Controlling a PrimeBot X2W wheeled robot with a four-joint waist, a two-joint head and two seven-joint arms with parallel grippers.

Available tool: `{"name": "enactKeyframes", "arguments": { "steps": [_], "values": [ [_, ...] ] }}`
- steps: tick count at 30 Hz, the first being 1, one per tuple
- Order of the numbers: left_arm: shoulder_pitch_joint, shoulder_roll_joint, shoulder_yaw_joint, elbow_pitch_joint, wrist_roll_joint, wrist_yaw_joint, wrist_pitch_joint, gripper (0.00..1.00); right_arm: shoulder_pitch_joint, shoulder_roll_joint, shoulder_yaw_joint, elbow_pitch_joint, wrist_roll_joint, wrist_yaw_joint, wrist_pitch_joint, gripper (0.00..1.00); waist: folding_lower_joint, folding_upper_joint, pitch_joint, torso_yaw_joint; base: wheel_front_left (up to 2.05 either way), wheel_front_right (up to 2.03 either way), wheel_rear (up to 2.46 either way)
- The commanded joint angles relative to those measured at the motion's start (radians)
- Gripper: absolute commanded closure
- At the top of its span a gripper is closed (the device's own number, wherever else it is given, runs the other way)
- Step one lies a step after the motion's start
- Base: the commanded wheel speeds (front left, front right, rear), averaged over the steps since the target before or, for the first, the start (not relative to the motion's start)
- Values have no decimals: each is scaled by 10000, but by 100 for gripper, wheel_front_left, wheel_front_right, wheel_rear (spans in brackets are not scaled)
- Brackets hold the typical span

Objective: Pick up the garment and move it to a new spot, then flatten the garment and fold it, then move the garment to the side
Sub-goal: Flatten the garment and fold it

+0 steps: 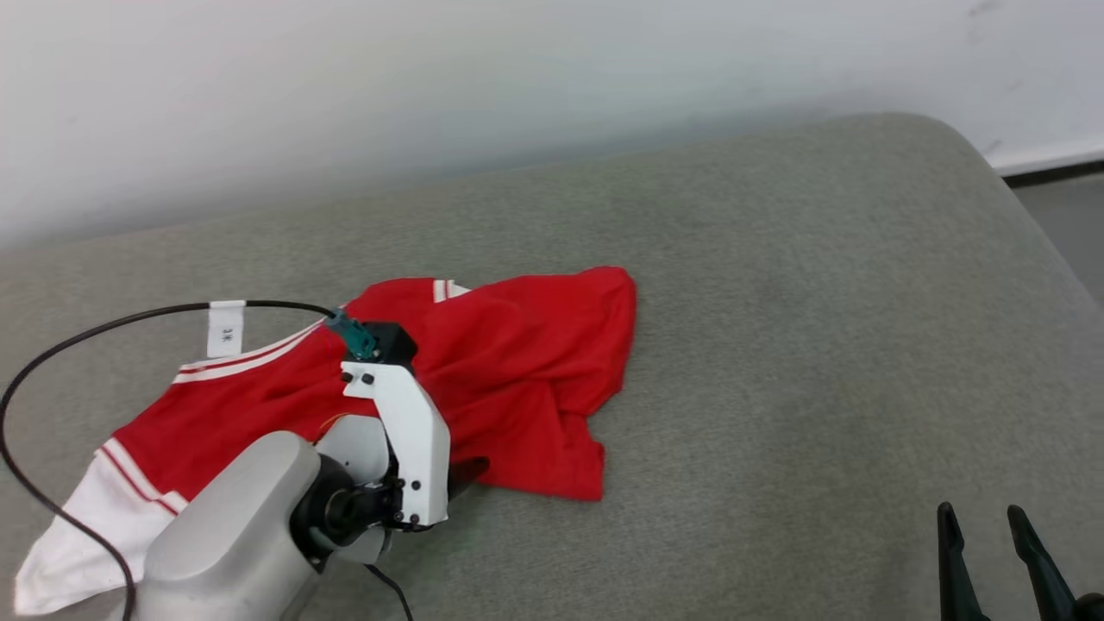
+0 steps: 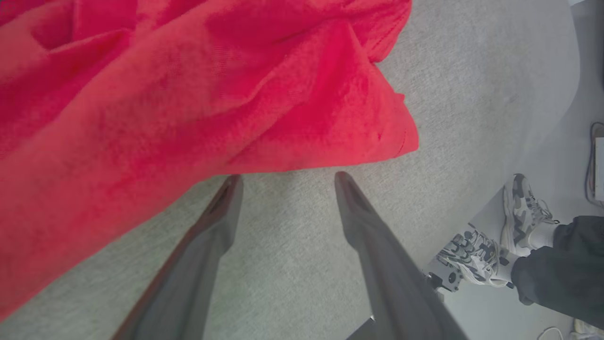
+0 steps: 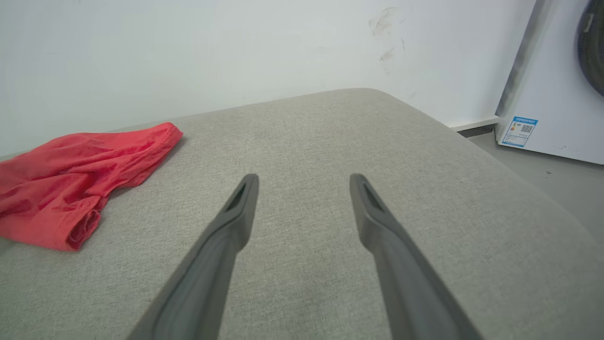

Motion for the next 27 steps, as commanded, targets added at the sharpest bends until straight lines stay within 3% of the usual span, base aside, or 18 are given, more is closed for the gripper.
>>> {"name": "enactKeyframes", "arguments": {
  "steps": [1, 11, 15, 17, 18, 24, 27],
  "values": [
    [-161, 5, -27, 74, 83, -15, 12, 0, -107, 10, 9, -3, 39, -7, -22, 0, 0, 0, 163, -259, 0, 0, 0],
    [-756, -646, -611, 1548, 581, -478, -177, 0, -449, 58, 234, 62, 289, -7, -22, 0, 0, 0, 766, -1106, 0, 0, 0],
    [-682, -748, -733, 2263, 540, -451, -19, 0, -623, 60, 264, 109, 469, -7, -22, 0, 0, 0, 981, -1284, 0, 0, 0],
    [-567, -802, -801, 2566, 445, -544, 81, 60, -670, 61, 257, 110, 520, -7, -22, 0, 0, 0, 1053, -1324, 0, 0, 0],
    [-529, -811, -809, 2661, 411, -668, 86, 100, -671, 62, 242, 104, 561, -7, -22, 0, 0, 0, 1085, -1331, 0, 0, 0],
    [-300, -661, -524, 2475, -152, -1286, 80, 100, -586, 59, 11, 62, 652, -8, -22, 0, 0, 0, 1082, -961, 0, 0, 0],
    [-128, -212, -257, 1839, -477, -1495, 93, 100, -476, 59, -84, 102, 631, -7, -22, 0, 0, 0, 931, -582, 0, 0, 0]
  ]
}}
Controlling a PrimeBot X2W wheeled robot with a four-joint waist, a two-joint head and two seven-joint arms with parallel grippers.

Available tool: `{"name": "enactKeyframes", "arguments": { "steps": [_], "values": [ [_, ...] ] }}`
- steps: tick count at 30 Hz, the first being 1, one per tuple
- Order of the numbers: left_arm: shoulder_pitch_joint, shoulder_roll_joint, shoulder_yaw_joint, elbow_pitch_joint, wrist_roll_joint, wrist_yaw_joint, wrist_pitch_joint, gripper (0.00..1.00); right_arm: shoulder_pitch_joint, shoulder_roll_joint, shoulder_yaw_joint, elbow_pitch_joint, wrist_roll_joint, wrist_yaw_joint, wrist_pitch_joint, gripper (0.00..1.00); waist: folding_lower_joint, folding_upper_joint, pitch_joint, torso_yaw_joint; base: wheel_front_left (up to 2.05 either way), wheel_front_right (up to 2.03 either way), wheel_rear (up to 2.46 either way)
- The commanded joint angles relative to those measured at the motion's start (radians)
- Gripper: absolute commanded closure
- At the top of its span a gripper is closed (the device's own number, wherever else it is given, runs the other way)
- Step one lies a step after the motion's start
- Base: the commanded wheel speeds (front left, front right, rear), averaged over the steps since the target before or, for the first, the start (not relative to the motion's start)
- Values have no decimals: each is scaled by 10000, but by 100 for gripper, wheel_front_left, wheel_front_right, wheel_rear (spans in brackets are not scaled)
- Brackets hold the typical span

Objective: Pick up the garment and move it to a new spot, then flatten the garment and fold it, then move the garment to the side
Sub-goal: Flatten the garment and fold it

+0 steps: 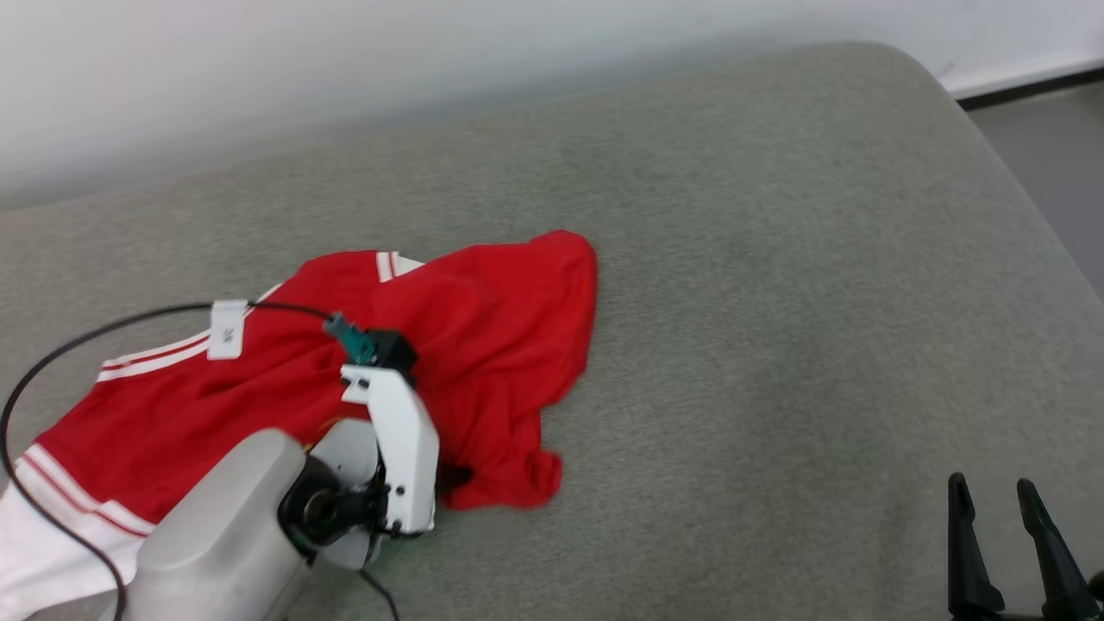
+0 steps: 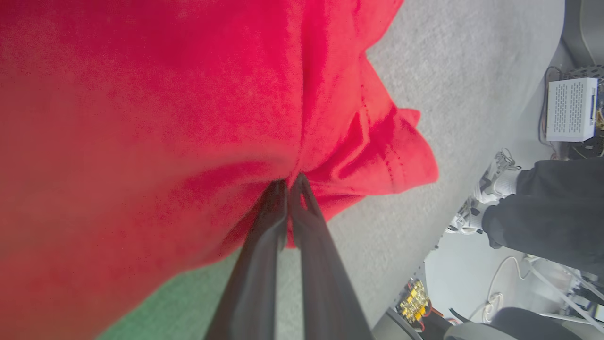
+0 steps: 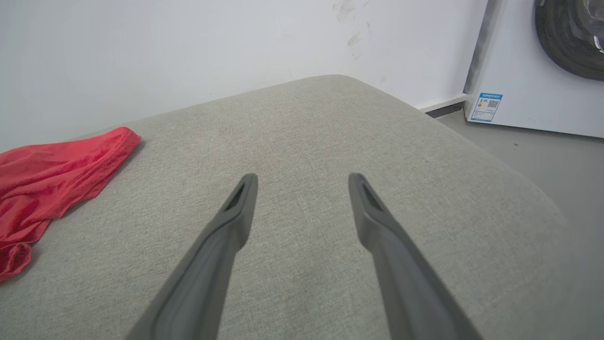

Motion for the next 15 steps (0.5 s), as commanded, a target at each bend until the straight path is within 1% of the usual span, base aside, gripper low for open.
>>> {"name": "enactKeyframes", "arguments": {
  "steps": [1, 4, 6, 7, 12, 15],
  "values": [
    [420, 217, 1, -66, -69, -3, 103, 100, 107, 17, -20, 14, 1, -7, -22, 0, 0, 0, -179, 332, 0, 0, 0],
    [976, 815, 293, -1158, -512, 47, 264, 100, 175, 14, -106, 28, -84, -7, -22, 0, 0, 0, -383, 807, 0, 0, 0],
    [1475, 1285, 532, -1990, -817, 280, 365, 100, 237, 11, -193, 3, -124, -7, -22, 0, 0, 0, -515, 1134, 0, 0, 0],
    [1734, 1640, 635, -2425, -895, 401, 450, 100, 274, 14, -226, -1, -146, -7, -22, 0, 0, 0, -570, 1287, 0, 0, 0],
    [3282, 3159, 1199, -4117, -1620, 1365, 907, 100, 360, 10, -397, -62, -353, -7, -22, 0, 0, 0, -791, 1987, 0, 0, 0],
    [4217, 3731, 1470, -4887, -2151, 1873, 1046, 100, 407, 11, -544, -52, -398, -7, -22, 0, 0, 0, -860, 2251, 0, 0, 0]
  ]
}}
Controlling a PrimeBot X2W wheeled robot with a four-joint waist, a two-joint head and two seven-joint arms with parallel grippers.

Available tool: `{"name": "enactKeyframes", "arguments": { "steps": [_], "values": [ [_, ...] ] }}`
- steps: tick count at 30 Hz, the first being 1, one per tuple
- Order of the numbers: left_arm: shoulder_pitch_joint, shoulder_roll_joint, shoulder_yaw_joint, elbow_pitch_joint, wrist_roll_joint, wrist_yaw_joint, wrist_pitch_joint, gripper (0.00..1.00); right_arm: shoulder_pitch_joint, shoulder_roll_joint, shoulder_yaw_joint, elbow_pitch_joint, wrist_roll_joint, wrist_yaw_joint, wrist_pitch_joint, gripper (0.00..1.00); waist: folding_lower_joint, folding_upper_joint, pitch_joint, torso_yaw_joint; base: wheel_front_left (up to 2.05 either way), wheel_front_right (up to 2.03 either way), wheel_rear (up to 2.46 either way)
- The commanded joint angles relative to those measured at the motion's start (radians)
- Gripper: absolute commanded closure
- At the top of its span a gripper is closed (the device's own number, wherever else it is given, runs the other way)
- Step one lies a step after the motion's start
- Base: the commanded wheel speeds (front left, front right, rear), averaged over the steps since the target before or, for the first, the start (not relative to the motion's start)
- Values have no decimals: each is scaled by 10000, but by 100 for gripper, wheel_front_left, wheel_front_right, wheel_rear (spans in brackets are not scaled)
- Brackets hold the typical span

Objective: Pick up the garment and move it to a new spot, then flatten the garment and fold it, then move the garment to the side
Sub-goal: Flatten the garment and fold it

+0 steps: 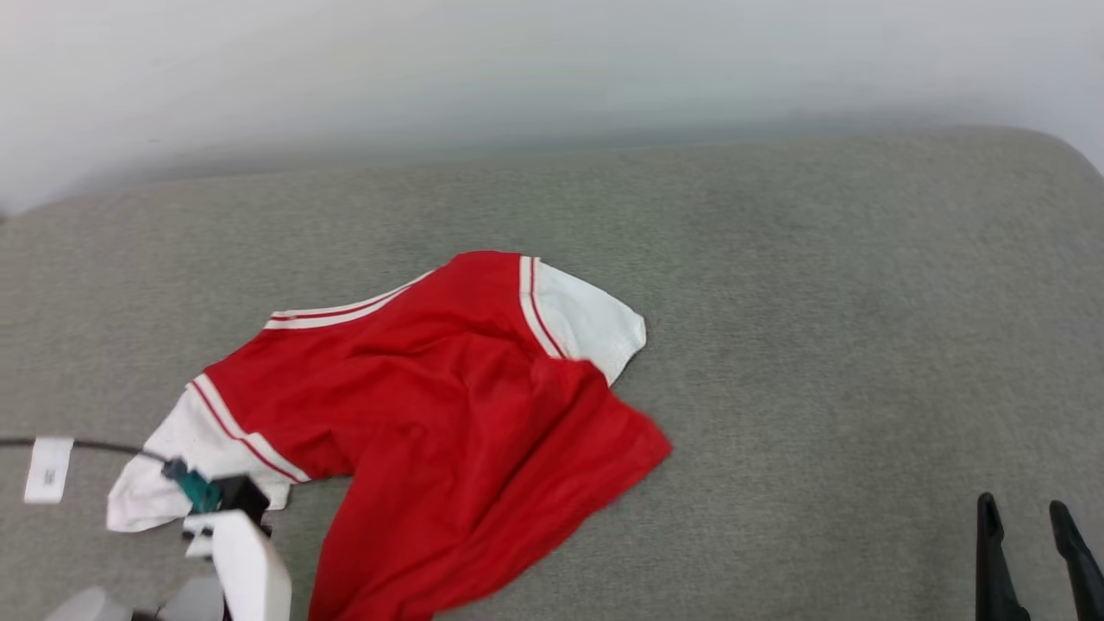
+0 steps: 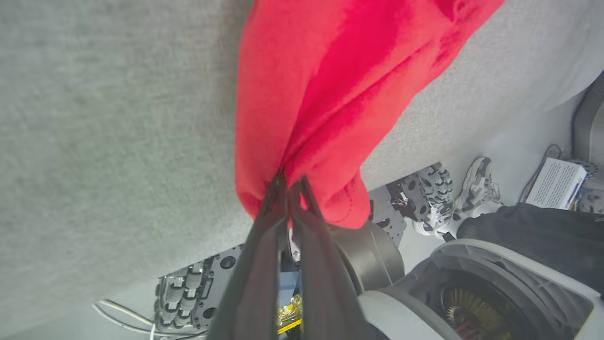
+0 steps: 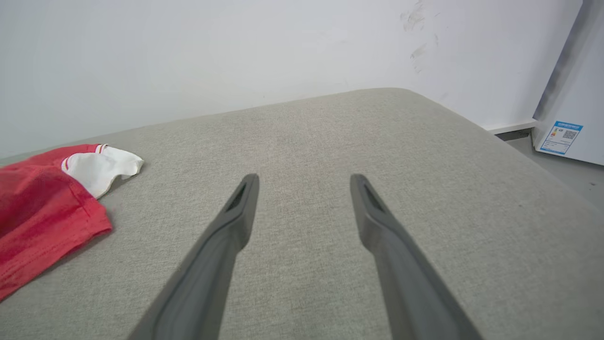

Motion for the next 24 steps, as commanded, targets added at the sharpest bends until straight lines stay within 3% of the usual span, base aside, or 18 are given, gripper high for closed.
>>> {"name": "enactKeyframes", "arguments": {
  "steps": [1, 8, 11, 12, 13, 19, 24],
  "values": [
    [270, 122, 87, -159, -105, 139, -4, 100, 71, 8, -51, -10, -56, -7, -22, 0, 0, 0, -132, 237, 0, 0, 0],
    [1902, 710, 224, -216, -323, 763, -494, 100, 206, 8, -7, -2, -129, -7, -22, 0, 0, 0, -252, 371, 0, 0, 0],
    [2218, 612, 415, 85, -239, 728, -1108, 100, 233, 8, -14, 22, -162, -7, -22, 0, 0, 0, -260, 350, 0, 0, 0],
    [2260, 504, 547, 172, -236, 659, -1415, 37, 252, 8, -20, 32, -168, -7, -22, 0, 0, 0, -246, 347, 0, 0, 0],
    [2311, 394, 641, 243, -287, 593, -1646, 0, 256, 8, -23, 35, -187, -7, -22, 0, 0, 0, -238, 345, 0, 0, 0],
    [1945, 157, 1242, -340, -440, 278, -2415, 0, 384, -6, -220, 11, -204, -7, -22, 0, 0, 0, -238, 475, 0, 0, 0],
    [1210, -10, 2258, -2073, -446, 356, -3362, 0, 158, -236, -326, -18, -158, -7, -22, 0, 0, 0, -226, 655, 0, 0, 0]
  ]
}}
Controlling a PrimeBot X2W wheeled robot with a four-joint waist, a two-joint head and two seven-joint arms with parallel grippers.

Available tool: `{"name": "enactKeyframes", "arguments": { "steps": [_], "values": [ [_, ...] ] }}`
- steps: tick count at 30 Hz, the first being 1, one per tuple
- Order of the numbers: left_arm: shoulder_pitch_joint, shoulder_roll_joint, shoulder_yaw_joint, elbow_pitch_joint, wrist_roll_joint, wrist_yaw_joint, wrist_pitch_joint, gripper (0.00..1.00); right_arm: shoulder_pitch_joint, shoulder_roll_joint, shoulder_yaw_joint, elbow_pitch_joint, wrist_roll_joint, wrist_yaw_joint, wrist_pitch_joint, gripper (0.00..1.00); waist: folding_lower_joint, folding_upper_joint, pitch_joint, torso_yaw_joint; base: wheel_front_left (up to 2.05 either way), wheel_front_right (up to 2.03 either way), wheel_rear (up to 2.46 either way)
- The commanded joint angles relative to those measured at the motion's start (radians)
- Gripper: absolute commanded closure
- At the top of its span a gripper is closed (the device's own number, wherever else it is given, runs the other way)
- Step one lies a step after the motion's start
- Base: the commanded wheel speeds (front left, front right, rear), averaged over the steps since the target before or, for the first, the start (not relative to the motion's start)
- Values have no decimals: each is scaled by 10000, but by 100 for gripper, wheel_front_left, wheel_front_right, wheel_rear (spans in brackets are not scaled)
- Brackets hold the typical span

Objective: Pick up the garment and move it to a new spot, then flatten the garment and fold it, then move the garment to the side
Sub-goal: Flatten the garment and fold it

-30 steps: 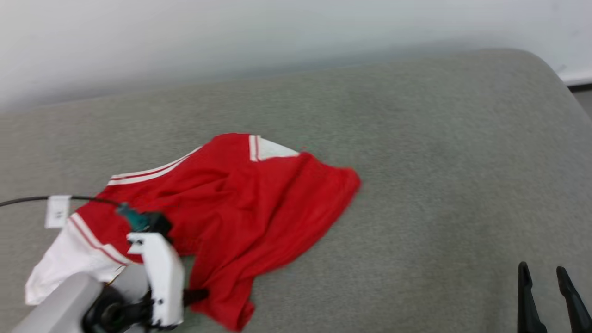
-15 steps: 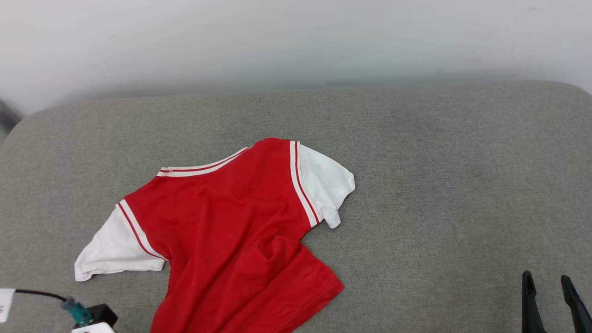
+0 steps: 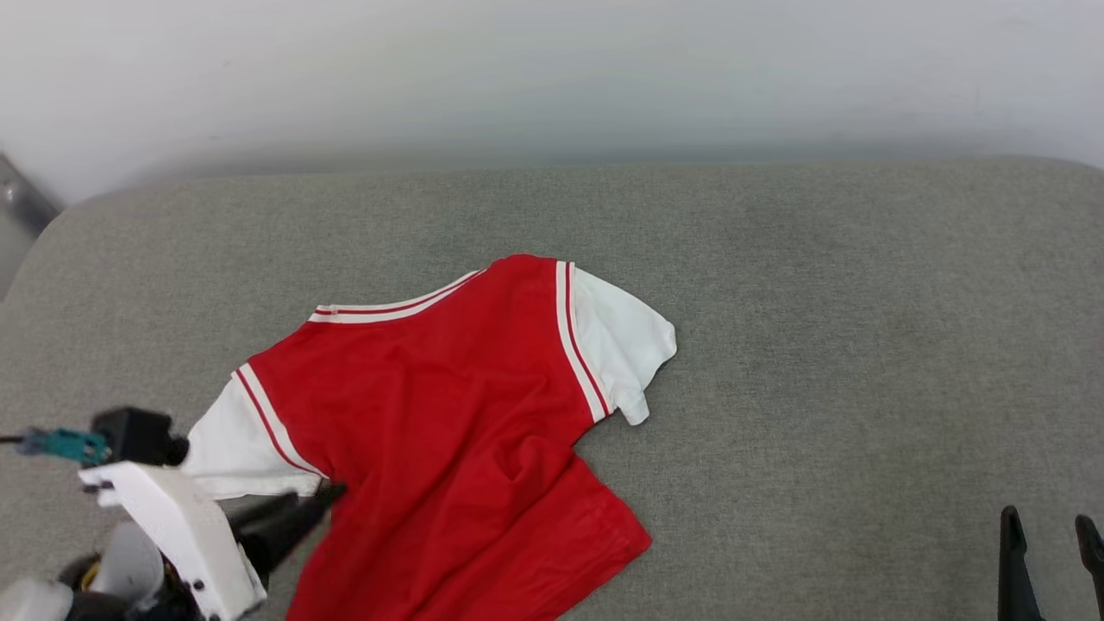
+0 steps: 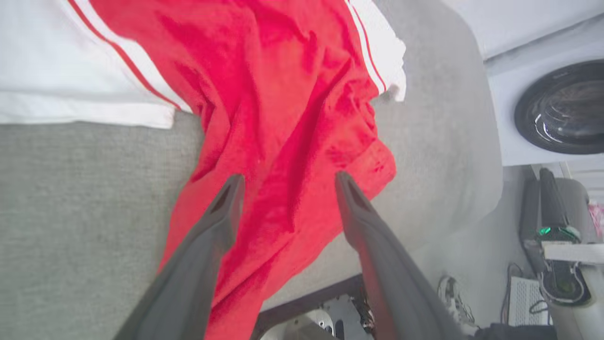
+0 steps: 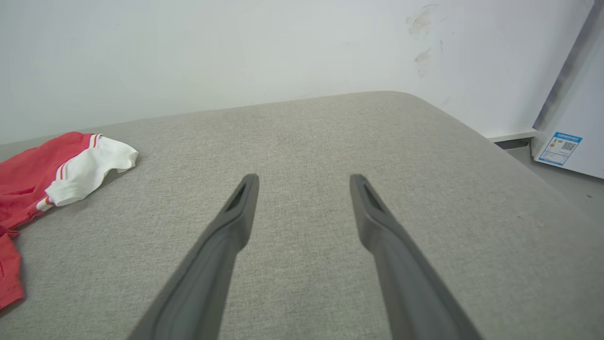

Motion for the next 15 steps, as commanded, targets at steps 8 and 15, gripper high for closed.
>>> {"name": "enactKeyframes", "arguments": {
  "steps": [8, 15],
  "values": [
    [-1109, -364, 555, 375, 2895, -257, -3247, 0, -752, -584, 595, 200, -61, -7, -22, 0, 0, 0, 81, 84, 0, 0, 0],
    [-965, -2012, 524, 1499, 4970, -626, -7356, 0, -1919, -1441, 1763, 1483, 476, -10, -20, 0, 0, 0, -34, 235, 0, 0, 0]
  ]
}}
